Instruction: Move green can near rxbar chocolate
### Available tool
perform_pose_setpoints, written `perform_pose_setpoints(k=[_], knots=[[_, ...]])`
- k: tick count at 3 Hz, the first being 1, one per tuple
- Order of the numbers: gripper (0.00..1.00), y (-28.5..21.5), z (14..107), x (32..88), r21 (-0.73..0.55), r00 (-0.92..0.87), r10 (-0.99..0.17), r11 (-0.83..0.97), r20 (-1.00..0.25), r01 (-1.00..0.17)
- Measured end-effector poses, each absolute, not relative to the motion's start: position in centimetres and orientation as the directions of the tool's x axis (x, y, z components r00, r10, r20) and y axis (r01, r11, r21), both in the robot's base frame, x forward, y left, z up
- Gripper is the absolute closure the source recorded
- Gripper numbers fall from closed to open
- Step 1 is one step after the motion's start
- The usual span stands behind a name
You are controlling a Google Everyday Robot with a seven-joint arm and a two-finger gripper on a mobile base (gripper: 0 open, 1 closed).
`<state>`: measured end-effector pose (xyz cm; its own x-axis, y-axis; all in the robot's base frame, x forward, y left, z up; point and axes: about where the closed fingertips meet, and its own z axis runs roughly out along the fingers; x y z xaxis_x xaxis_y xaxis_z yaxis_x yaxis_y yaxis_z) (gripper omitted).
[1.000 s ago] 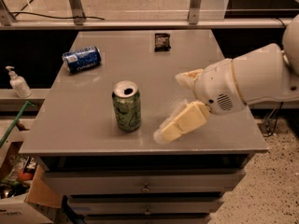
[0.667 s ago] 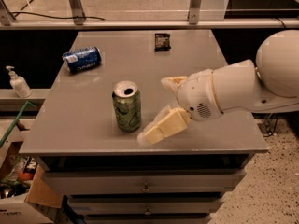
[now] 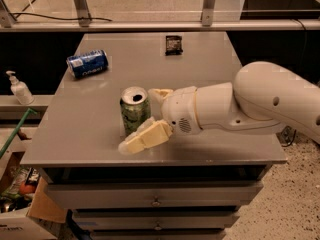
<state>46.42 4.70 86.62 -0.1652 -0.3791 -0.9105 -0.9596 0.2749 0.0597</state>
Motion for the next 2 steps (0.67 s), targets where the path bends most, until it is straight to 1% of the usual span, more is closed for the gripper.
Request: perform_pose_setpoints(k=[1,2], knots=[[0.18,6.57,86.42,47.55,0.07,-0.166,-0.321,0.291,-0.932,-0.954],[0.41,6.7,86.05,48.25,0.08,-0.178,-0.294,0.315,-0.939,-0.946]])
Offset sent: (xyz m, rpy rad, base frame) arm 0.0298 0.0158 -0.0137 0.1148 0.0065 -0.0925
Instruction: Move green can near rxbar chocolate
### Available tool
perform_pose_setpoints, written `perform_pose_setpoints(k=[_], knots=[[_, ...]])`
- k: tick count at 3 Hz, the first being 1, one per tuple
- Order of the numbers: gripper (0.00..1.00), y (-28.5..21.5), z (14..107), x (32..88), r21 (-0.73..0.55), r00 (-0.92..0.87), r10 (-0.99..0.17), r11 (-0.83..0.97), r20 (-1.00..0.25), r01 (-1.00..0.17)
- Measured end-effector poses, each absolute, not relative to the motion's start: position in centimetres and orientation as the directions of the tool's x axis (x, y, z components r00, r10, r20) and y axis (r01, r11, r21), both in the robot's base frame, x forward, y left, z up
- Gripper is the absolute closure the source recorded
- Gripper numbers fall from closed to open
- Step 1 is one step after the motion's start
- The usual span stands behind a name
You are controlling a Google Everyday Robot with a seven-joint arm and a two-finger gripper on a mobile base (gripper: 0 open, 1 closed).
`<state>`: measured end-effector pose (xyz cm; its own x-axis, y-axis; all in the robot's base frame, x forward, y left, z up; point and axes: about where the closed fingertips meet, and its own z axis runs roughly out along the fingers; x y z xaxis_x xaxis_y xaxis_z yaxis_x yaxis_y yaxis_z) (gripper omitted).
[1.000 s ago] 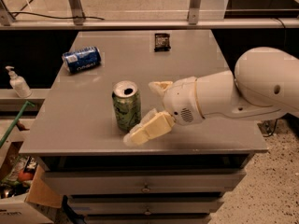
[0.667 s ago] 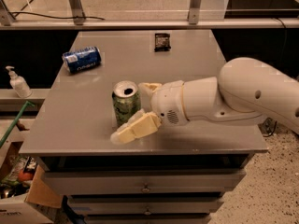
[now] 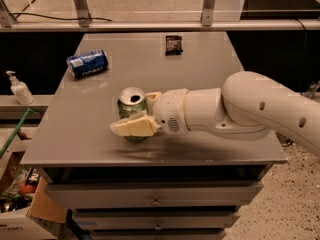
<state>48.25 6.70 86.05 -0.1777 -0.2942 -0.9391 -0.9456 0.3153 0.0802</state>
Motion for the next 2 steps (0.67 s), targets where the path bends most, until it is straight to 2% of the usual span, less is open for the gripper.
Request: perform_pose_setpoints(k=[2], knots=[[0.87,2.9,85.6,50.8,0.088,-0.22,-0.276,0.42,-0.936,-0.903]])
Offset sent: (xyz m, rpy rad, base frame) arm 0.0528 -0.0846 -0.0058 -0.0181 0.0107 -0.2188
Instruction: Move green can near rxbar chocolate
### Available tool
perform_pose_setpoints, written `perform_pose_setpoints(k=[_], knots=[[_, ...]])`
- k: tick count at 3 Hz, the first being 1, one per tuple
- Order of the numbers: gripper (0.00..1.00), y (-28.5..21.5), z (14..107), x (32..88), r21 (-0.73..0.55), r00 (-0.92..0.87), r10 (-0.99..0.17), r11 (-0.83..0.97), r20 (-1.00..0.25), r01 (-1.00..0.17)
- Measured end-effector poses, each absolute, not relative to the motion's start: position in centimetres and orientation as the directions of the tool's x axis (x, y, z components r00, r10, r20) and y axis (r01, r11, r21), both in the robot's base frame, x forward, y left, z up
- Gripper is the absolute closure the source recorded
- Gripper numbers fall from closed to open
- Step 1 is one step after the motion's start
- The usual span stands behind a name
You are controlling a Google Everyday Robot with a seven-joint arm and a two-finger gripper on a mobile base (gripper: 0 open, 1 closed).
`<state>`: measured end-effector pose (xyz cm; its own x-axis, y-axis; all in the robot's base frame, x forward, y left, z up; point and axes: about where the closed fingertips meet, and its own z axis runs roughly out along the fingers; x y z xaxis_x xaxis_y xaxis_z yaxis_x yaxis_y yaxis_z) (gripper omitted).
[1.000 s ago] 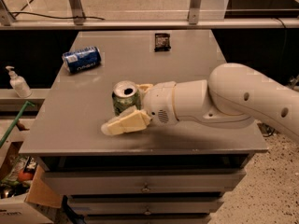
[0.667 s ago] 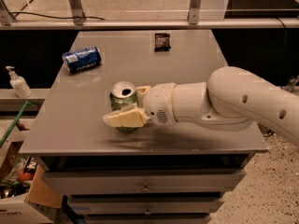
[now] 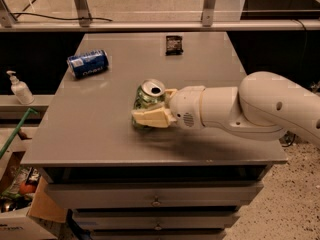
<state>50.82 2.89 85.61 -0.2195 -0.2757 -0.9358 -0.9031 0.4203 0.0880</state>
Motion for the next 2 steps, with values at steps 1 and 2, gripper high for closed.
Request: perform_pose_setpoints(k=[1,2], knots=[[1.0,-2.0,86.5,53.2,0.058,-0.23,-0.282,0.509,-0.931,-0.859],[1.0,-8.2,88.3,55.4,0.011,-0.241,-0.306,0.598,-0.921,-0.802]])
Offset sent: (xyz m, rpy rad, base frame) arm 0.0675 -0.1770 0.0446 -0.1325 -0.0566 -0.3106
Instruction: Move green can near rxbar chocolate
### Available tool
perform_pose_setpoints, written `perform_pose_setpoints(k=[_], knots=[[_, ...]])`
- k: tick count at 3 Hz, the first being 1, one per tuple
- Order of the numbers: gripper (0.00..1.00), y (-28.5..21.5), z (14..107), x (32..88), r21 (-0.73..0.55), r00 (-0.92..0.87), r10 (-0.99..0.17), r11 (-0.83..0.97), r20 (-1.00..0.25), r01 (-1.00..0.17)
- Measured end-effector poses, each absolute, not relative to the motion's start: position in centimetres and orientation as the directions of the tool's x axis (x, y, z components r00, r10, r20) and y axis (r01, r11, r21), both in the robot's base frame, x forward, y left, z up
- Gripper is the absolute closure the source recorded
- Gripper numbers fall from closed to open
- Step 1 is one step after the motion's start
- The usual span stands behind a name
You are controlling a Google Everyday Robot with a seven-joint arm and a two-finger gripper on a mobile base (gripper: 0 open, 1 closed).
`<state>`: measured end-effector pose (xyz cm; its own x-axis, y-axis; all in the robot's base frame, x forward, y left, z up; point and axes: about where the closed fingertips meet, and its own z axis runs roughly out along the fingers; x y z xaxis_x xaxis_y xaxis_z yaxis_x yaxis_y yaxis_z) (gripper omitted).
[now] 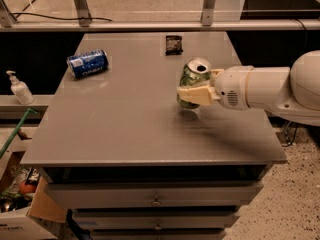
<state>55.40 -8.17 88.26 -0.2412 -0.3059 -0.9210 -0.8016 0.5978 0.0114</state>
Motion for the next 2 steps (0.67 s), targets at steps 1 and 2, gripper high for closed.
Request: perform_pose_setpoints(k=[1,2], knots=[[1.0,-8.2,88.3,55.4,0.011,-0.241,-0.306,0.598,-0.921,-0.802],[1.0,-8.6,88.4,56.6,-0.022,-0.22,-0.319,0.61,-0.922,-0.792]])
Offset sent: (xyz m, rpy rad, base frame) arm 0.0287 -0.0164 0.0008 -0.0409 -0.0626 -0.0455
